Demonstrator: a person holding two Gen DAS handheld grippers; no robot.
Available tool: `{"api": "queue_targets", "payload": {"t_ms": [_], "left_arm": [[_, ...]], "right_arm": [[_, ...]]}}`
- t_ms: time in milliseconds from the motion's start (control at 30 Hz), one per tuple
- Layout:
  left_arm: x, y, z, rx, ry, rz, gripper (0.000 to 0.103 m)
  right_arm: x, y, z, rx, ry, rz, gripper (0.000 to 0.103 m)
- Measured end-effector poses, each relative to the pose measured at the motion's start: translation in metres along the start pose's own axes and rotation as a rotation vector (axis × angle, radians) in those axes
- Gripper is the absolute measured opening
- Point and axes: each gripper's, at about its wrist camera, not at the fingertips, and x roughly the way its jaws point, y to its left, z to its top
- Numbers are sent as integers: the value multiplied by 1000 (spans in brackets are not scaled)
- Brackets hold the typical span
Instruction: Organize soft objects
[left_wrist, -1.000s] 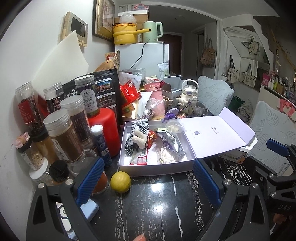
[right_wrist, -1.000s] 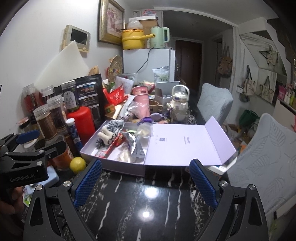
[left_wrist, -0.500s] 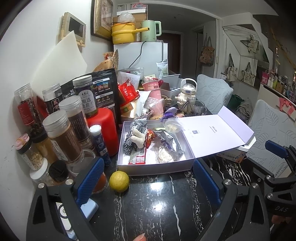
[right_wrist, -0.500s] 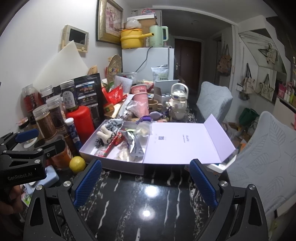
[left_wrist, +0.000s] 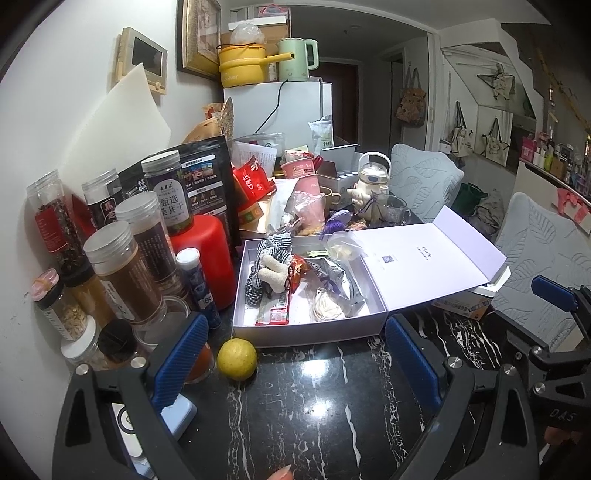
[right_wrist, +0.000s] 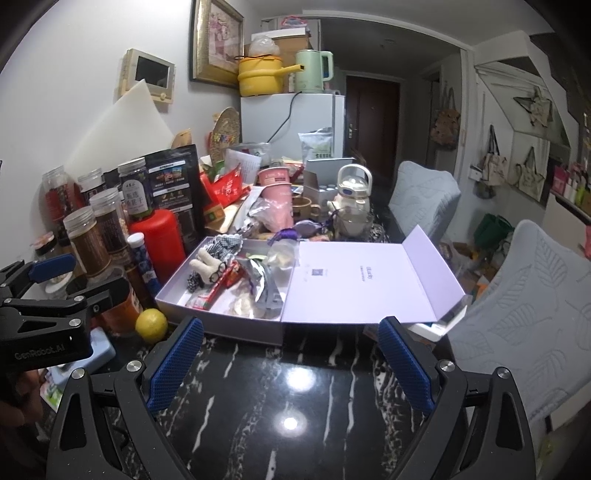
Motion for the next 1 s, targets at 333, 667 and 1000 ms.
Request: {"api": "queue_targets", "payload": {"t_ms": [333,667,1000], "left_arm": [[1,-3,0,3,2,4,98],[4,-8,-1,17,13,10,98],[7,-10,-2,21,24,17,98]], "right_arm": [[0,-4,-1,9,6,-7,97],[0,-8,-2,17,10,-19,97],[5,-11,-5,21,32,-28,97]]}}
